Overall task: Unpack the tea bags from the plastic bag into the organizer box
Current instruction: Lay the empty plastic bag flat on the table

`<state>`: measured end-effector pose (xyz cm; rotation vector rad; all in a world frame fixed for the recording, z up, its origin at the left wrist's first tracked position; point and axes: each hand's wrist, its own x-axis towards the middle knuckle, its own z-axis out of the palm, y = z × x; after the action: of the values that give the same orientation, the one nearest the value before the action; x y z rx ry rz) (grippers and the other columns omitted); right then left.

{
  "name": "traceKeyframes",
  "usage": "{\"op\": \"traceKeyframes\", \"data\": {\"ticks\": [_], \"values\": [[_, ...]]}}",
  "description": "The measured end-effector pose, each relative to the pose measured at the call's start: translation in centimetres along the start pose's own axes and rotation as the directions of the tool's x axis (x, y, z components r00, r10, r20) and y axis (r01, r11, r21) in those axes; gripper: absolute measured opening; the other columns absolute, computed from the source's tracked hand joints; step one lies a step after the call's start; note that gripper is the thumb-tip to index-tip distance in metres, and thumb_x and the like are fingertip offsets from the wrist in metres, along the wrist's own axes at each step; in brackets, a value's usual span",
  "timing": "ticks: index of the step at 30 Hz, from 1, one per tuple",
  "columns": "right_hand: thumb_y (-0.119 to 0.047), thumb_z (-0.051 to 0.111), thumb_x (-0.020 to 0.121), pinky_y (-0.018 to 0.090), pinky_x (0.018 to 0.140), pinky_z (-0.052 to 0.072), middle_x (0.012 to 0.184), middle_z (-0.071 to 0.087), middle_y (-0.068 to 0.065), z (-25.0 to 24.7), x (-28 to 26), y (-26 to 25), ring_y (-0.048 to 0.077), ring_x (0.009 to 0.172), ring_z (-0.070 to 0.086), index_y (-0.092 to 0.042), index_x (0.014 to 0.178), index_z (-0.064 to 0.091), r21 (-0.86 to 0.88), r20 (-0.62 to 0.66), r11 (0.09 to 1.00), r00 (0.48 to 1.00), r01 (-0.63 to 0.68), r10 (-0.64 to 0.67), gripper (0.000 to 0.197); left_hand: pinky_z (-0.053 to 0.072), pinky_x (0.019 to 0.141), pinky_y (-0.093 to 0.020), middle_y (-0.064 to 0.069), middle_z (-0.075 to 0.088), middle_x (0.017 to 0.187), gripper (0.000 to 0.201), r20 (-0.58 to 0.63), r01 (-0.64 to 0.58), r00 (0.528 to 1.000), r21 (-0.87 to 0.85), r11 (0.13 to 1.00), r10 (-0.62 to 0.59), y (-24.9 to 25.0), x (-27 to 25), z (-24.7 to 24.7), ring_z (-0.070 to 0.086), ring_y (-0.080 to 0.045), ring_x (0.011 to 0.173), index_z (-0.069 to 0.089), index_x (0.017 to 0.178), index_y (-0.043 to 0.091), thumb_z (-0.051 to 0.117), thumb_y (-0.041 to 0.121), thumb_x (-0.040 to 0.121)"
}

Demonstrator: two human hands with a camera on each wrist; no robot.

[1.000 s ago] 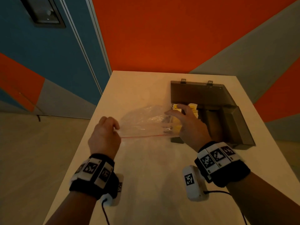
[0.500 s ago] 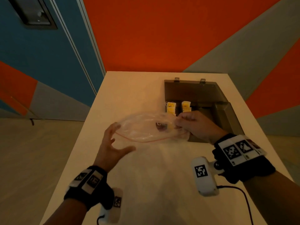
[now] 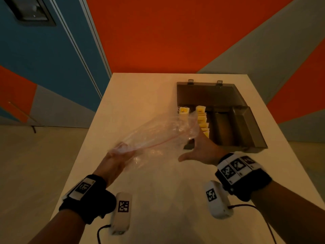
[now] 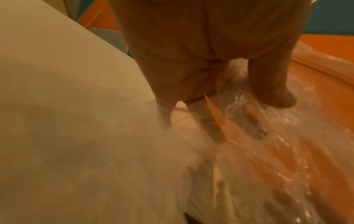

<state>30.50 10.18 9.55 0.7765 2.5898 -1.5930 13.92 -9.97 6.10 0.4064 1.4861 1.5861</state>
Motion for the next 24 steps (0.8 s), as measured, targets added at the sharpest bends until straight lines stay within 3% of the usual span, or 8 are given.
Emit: {"op": "traceKeyframes", "data": {"ticks": [3, 5, 7, 10, 15, 19, 22, 24], "values": [[-0.012, 0.074, 0.073, 0.04, 0.111, 0.036, 0.146, 0.036, 0.006, 1.0, 1.2, 2.3, 0.018, 0.134, 0.036, -0.008, 0.138, 0.036, -0.065, 0.074, 0.993, 0.993, 0.096, -0.091, 0.076, 0.05, 0.058, -0.019, -0.004, 0.063, 0.073, 0.053, 0.008, 0.088, 0.996, 0.05, 0.995, -0.089, -1.1, -0.3, -0.6, 0.06, -0.018, 0.071, 0.055, 0.073, 0.01, 0.083, 0.025, 0.031], [-0.008, 0.059, 0.086, 0.027, 0.107, 0.039, 0.137, 0.046, 0.004, 1.8, 0.9, 3.5, 0.017, 0.129, 0.042, -0.006, 0.131, 0.046, -0.114, 0.211, 0.993, 0.977, -0.013, 0.037, 0.047, 0.05, 0.068, -0.024, -0.007, 0.064, 0.082, 0.06, -0.038, 0.125, 0.992, 0.125, 0.984, -0.122, -2.1, -0.5, -1.5, 0.061, -0.021, 0.081, 0.061, 0.094, 0.006, 0.076, 0.02, 0.038], [-0.015, 0.054, 0.09, 0.031, 0.106, 0.04, 0.127, 0.057, 0.007, 3.0, 0.2, 4.9, 0.021, 0.122, 0.051, -0.011, 0.123, 0.055, -0.154, 0.273, 0.98, 0.947, -0.129, 0.168, 0.033, 0.048, 0.069, -0.02, -0.006, 0.06, 0.073, 0.036, -0.049, 0.165, 0.986, 0.223, 0.961, -0.158, -3.1, -1.1, -1.7, 0.06, -0.017, 0.079, 0.056, 0.082, 0.002, 0.076, 0.008, 0.053], [-0.024, 0.053, 0.092, 0.03, 0.105, 0.035, 0.129, 0.056, 0.008, 4.2, -0.5, 6.6, 0.023, 0.122, 0.05, -0.012, 0.123, 0.057, -0.376, 0.293, 0.915, 0.917, -0.15, 0.27, 0.033, 0.044, 0.059, -0.011, 0.006, 0.058, 0.046, 0.024, -0.099, 0.214, 0.977, 0.428, 0.878, -0.19, -5.4, -1.8, -1.6, 0.059, 0.006, 0.051, 0.046, 0.066, 0.005, 0.059, -0.011, 0.079], [-0.056, 0.038, 0.089, 0.033, 0.092, 0.042, 0.086, 0.062, 0.007, 5.3, 0.7, 7.1, 0.024, 0.088, 0.059, -0.008, 0.082, 0.059, -0.27, 0.203, 0.849, 0.835, -0.454, 0.511, 0.053, 0.052, 0.054, -0.022, 0.0, 0.064, 0.042, 0.019, -0.28, 0.288, 0.945, 0.473, 0.833, -0.168, -6.6, -0.7, -1.5, 0.062, -0.007, 0.041, 0.061, 0.101, 0.014, 0.045, 0.018, 0.094], [-0.061, 0.016, 0.091, 0.034, 0.084, 0.045, 0.049, 0.063, 0.002, 6.2, 2.4, 5.5, 0.02, 0.064, 0.057, -0.012, 0.056, 0.057, -0.175, 0.173, 0.773, 0.754, -0.609, 0.633, 0.073, 0.048, 0.062, -0.027, 0.002, 0.056, 0.034, 0.033, -0.41, 0.388, 0.902, 0.63, 0.673, -0.135, -5.4, 0.7, -1.1, 0.067, -0.018, 0.057, 0.058, 0.089, 0.008, 0.039, 0.034, 0.095], [-0.049, 0.021, 0.096, 0.03, 0.075, 0.04, 0.066, 0.061, 0.003, 6.9, 3.1, 5.2, 0.017, 0.066, 0.052, -0.012, 0.11, 0.06, -0.277, 0.185, 0.751, 0.734, -0.6, 0.654, 0.055, 0.043, 0.08, -0.038, -0.014, 0.066, 0.085, 0.031, -0.508, 0.375, 0.852, 0.761, 0.53, 0.125, -4.5, 0.6, -0.6, 0.06, -0.037, 0.097, 0.047, 0.096, 0.008, 0.051, 0.039, 0.089], [-0.046, 0.022, 0.097, 0.033, 0.093, 0.039, 0.109, 0.061, 0.013, 7.2, 3.2, 5.8, 0.026, 0.098, 0.058, -0.007, 0.13, 0.046, -0.329, 0.151, 0.754, 0.757, -0.568, 0.636, 0.057, 0.043, 0.089, -0.042, -0.017, 0.059, 0.113, 0.041, -0.139, 0.017, 0.839, 0.973, 0.229, 0.527, -3.5, 0.2, 0.6, 0.052, -0.037, 0.108, 0.047, 0.108, 0.01, 0.061, 0.037, 0.081]]}}
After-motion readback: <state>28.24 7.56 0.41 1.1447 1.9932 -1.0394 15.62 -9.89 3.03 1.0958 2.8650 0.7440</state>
